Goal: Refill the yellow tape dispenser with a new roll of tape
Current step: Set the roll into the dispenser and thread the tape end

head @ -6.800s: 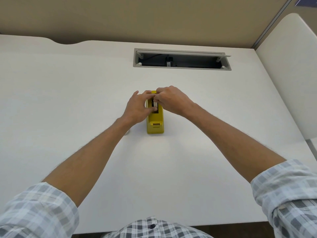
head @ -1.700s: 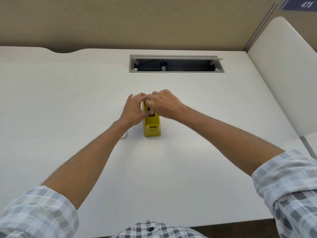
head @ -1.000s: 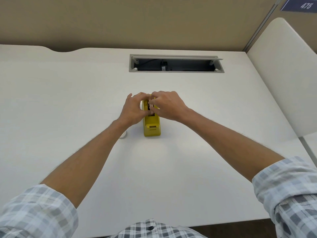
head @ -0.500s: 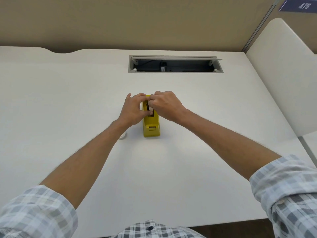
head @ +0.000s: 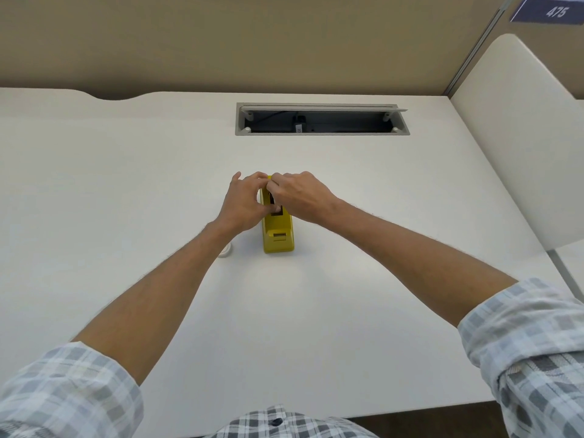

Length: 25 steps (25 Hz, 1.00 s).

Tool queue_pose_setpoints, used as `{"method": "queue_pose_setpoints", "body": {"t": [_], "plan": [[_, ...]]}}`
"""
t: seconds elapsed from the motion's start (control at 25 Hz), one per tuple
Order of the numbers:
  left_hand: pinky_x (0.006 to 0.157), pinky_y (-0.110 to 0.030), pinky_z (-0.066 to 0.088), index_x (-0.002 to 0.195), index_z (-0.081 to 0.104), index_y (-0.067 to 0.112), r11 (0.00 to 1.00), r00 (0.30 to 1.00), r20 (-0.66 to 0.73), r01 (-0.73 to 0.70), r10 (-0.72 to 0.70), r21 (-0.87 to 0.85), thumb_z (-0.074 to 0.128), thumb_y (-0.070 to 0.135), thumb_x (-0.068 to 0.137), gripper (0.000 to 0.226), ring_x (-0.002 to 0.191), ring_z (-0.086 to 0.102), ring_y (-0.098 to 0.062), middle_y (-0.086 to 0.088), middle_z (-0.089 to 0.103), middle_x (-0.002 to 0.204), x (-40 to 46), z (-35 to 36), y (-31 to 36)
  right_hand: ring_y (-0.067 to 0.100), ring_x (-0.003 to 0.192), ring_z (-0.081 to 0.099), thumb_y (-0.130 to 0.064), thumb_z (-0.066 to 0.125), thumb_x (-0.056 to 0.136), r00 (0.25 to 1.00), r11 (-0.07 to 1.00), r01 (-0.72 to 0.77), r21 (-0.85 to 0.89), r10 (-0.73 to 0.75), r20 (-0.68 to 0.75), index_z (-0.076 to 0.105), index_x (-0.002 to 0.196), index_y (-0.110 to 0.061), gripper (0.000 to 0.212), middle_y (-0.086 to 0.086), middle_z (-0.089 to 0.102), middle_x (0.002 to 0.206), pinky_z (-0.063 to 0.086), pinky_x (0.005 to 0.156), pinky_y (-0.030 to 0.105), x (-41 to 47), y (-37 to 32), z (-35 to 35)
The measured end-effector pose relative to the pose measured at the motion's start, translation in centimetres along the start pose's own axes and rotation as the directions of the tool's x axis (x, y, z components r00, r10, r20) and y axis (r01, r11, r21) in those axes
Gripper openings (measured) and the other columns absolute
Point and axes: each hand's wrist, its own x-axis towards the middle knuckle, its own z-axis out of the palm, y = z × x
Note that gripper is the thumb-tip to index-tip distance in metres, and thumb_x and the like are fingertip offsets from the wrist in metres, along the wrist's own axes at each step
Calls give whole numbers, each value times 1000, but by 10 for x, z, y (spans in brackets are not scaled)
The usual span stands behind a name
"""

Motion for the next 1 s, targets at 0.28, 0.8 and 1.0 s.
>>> {"method": "queue_pose_setpoints", "body": {"t": [0.28, 0.8, 1.0], "plan": [[120, -47, 12, 109, 68, 19, 999, 1000, 2, 12, -12, -47, 80, 24, 74, 37, 111, 56, -18, 4, 63, 119, 0, 1, 0, 19, 70, 50, -21, 51, 100, 997, 999, 0, 50, -4, 81, 69, 99, -8, 22, 8, 65, 99, 37, 61, 27, 13, 7, -12], [116, -51, 19, 121, 65, 23, 998, 998, 44, 40, -38, -55, 74, 34, 82, 42, 118, 47, -25, 0, 53, 139, -6, -1, 0, 21, 79, 68, -20, 54, 100, 989, 995, 76, -70, -66, 129, 71, 103, -8, 20, 8, 71, 100, 49, 66, 26, 9, 5, -11], [116, -50, 21, 111, 70, 21, 997, 999, 17, 37, -36, -62, 76, 35, 80, 34, 113, 51, -25, 4, 60, 131, -2, -1, 1, 26, 83, 68, -15, 60, 97, 991, 997, 81, 2, -81, 106, 71, 105, -5, 17, 12, 69, 103, 52, 71, 30, 14, 7, -16]]}}
